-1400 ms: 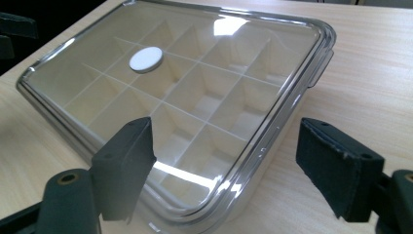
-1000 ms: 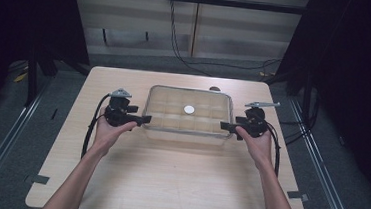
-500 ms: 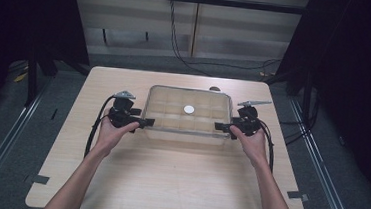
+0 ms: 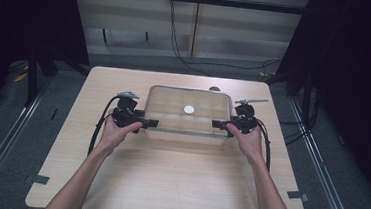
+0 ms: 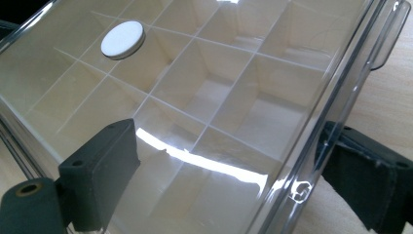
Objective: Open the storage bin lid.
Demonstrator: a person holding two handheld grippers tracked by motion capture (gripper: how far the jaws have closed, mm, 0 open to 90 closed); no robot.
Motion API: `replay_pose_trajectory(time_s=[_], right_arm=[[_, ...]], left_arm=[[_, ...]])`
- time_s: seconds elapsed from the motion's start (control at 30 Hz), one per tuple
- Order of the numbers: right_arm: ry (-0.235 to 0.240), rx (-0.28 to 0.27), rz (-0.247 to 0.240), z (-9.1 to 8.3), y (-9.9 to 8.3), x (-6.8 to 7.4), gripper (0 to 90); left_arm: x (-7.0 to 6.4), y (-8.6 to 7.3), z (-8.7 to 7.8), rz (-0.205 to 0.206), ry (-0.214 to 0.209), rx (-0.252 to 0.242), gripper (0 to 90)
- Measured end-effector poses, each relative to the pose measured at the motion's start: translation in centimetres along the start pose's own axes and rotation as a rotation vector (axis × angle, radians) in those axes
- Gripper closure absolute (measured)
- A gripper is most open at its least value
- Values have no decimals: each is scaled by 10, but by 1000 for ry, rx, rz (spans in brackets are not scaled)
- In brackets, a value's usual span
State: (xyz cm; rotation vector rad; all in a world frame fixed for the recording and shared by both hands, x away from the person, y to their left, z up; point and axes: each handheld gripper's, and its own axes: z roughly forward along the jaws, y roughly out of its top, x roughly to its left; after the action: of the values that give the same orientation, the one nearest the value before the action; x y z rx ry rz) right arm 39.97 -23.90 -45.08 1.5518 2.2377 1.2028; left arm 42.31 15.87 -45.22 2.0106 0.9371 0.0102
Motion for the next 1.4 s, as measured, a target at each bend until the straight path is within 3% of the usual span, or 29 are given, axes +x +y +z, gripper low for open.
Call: replay_pose_trajectory(time_s=[0.13, 0.3, 0.5, 0.7, 0.83, 1.07, 1.27, 1.4], right_arm=[[-11, -12, 13, 0, -1, 1, 93], [-32, -29, 17, 0, -2, 3, 111], [-33, -50, 28, -1, -3, 2, 141], [-78, -97, -11, -9, -2, 5, 251], [-91, -109, -7, -10, -2, 7, 284], [-79, -135, -1, -11, -4, 4, 312], [-44, -160, 42, -14, -9, -4, 383], [-45, -185, 69, -15, -11, -5, 409]], left_arm=[[0, 0, 0, -3, -2, 0, 166], [-5, 1, -2, 26, 35, 0, 178], [-3, -1, -3, 20, 29, -19, 204], [-5, -1, -5, 51, 53, -28, 262], [-3, -1, -7, 31, 60, -50, 323], [-3, -1, -7, 35, 63, -61, 345], [-3, -1, -9, 34, 65, -71, 372], [-3, -1, -9, 33, 66, -76, 389]])
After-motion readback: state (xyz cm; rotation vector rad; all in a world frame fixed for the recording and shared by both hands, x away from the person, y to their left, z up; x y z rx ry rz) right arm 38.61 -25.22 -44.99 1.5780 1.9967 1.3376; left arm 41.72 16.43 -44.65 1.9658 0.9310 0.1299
